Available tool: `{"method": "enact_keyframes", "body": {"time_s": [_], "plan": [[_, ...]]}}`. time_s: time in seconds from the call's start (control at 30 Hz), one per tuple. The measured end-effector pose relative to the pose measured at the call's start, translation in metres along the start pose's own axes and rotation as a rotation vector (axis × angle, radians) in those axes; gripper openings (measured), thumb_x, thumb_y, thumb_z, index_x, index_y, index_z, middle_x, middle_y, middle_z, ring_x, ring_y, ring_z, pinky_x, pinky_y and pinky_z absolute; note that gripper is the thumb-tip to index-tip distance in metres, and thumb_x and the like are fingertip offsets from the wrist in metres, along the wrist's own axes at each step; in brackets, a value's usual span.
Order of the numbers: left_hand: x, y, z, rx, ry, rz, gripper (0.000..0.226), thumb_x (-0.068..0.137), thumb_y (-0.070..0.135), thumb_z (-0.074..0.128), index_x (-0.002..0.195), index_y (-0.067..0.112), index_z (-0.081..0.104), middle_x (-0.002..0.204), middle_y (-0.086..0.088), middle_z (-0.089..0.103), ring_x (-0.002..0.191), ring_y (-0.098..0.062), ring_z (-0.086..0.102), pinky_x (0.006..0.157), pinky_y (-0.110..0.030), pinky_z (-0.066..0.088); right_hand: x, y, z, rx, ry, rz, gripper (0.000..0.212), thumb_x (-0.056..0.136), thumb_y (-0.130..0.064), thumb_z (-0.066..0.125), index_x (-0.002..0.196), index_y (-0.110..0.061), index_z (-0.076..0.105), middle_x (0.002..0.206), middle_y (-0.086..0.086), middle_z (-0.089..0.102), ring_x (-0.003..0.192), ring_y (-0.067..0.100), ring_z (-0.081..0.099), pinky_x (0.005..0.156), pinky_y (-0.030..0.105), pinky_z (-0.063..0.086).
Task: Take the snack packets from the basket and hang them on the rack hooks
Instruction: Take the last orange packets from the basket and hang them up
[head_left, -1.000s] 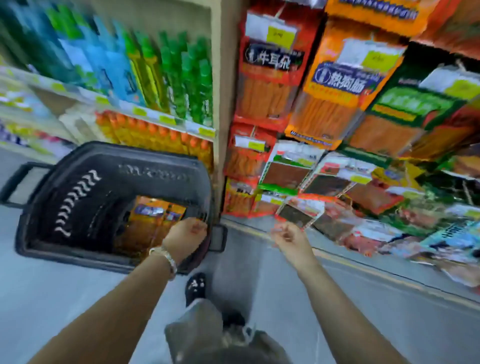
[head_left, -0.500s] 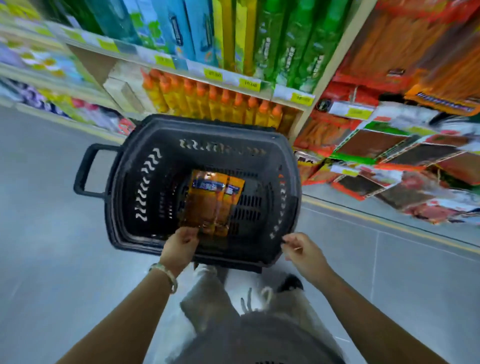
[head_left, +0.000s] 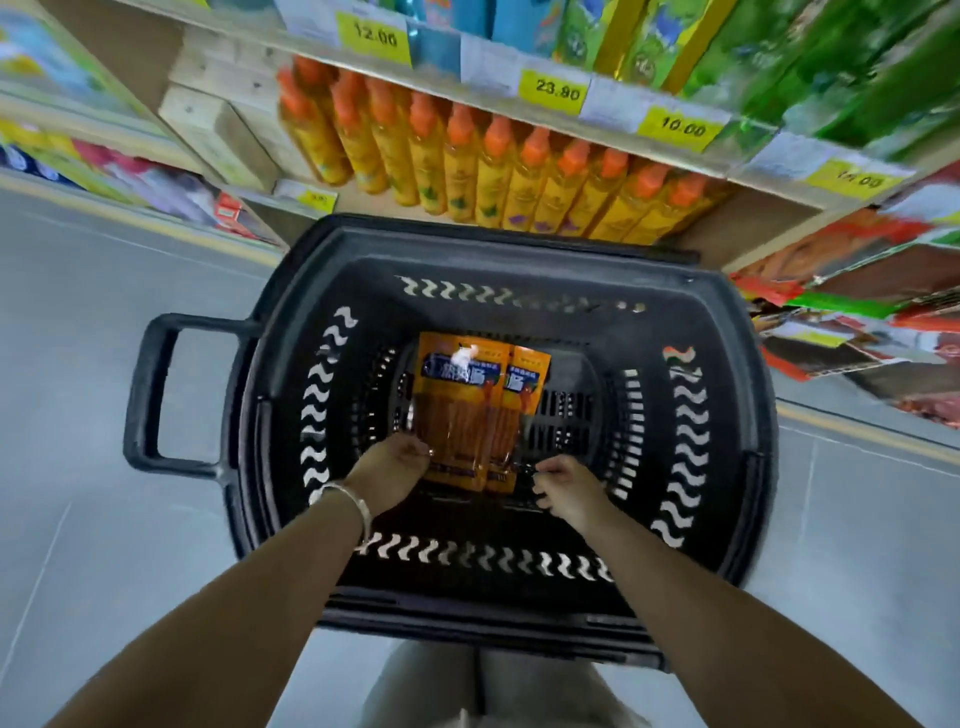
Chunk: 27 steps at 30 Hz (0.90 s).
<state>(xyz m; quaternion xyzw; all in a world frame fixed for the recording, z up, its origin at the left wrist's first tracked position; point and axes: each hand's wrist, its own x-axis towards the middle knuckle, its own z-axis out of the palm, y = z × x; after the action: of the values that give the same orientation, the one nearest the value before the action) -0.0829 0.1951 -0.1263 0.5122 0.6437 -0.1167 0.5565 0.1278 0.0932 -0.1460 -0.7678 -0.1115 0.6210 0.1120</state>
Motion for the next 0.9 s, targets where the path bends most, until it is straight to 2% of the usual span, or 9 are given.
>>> {"method": "enact_keyframes", "body": {"time_s": [0.17,0.23,0.33,0.4,0.47,0.6,0.7,0.83,0.9], "plan": [[0.047,-0.027,0.010,-0.056,0.005,-0.055,0.019,0.092,0.015,0.056,0.108,0.007,0.064,0.107,-0.014,0.067,0.104,-0.030,0.061,0.091,-0.029,0.044,0.073,0.004,0.020,-0.067,-0.003,0.010,0.025,0.097,-0.012,0.045,0.107,0.009,0.053,0.100,0.033,0.053,0.064,0.017,0.048,0.048,0.014,0.038],[0.063,-0.040,0.014,-0.036,-0.025,-0.065,0.018,0.093,0.019,0.054,0.106,0.012,0.065,0.106,-0.008,0.067,0.104,-0.026,0.061,0.090,-0.028,0.045,0.098,0.003,0.029,-0.072,-0.001,0.030,0.022,0.093,-0.010,0.046,0.101,0.007,0.058,0.088,0.024,0.055,0.069,0.023,0.051,0.057,0.024,0.039],[0.082,-0.052,0.024,-0.041,-0.022,-0.108,0.022,0.095,0.021,0.050,0.106,0.011,0.065,0.109,-0.011,0.066,0.104,-0.028,0.061,0.092,-0.031,0.046,0.129,0.003,0.046,-0.069,-0.039,0.007,0.013,0.092,-0.009,0.050,0.090,0.000,0.060,0.085,0.018,0.056,0.076,0.027,0.053,0.068,0.036,0.039],[0.092,-0.051,0.033,-0.129,0.010,-0.128,0.016,0.095,0.016,0.050,0.095,0.012,0.066,0.106,-0.009,0.067,0.103,-0.027,0.060,0.089,-0.028,0.044,0.144,0.001,0.056,0.010,0.004,0.004,0.013,0.092,-0.014,0.055,0.098,-0.004,0.061,0.092,0.016,0.060,0.085,0.029,0.057,0.076,0.039,0.045],[0.100,-0.050,0.038,-0.215,0.030,-0.150,0.016,0.094,0.018,0.053,0.082,0.024,0.062,0.092,0.002,0.065,0.093,-0.020,0.059,0.082,-0.026,0.043,0.156,-0.003,0.065,0.109,0.069,0.045,0.013,0.091,-0.018,0.057,0.102,-0.013,0.058,0.100,0.011,0.062,0.089,0.024,0.057,0.081,0.035,0.046],[0.112,-0.060,0.040,-0.280,0.084,-0.178,0.008,0.092,0.022,0.056,0.098,0.026,0.060,0.087,0.007,0.060,0.077,-0.010,0.058,0.064,-0.017,0.047,0.170,-0.010,0.083,0.266,0.097,0.121,0.030,0.090,-0.033,0.060,0.113,-0.013,0.056,0.111,0.010,0.061,0.098,0.024,0.057,0.089,0.038,0.048],[0.116,-0.063,0.040,-0.288,0.131,-0.199,0.020,0.091,0.023,0.057,0.111,0.022,0.058,0.083,0.009,0.057,0.069,-0.005,0.053,0.050,-0.014,0.041,0.166,-0.012,0.091,0.245,0.118,0.050,0.027,0.095,-0.031,0.054,0.116,-0.015,0.058,0.104,0.005,0.061,0.088,0.019,0.055,0.073,0.026,0.047],[0.117,-0.063,0.036,-0.271,0.162,-0.199,0.029,0.090,0.029,0.057,0.119,0.024,0.054,0.090,0.007,0.058,0.071,-0.003,0.051,0.057,-0.020,0.036,0.153,-0.009,0.090,0.361,0.164,0.005,0.011,0.098,-0.027,0.048,0.093,-0.025,0.057,0.084,-0.004,0.056,0.075,0.016,0.053,0.058,0.022,0.038],[0.116,-0.060,0.035,-0.299,0.158,-0.207,0.030,0.091,0.027,0.056,0.120,0.022,0.053,0.098,0.001,0.062,0.075,-0.009,0.055,0.062,-0.021,0.039,0.142,-0.008,0.083,0.523,0.224,0.014,0.017,0.098,-0.024,0.048,0.083,-0.028,0.055,0.078,-0.003,0.058,0.065,0.015,0.053,0.054,0.023,0.038]]}}
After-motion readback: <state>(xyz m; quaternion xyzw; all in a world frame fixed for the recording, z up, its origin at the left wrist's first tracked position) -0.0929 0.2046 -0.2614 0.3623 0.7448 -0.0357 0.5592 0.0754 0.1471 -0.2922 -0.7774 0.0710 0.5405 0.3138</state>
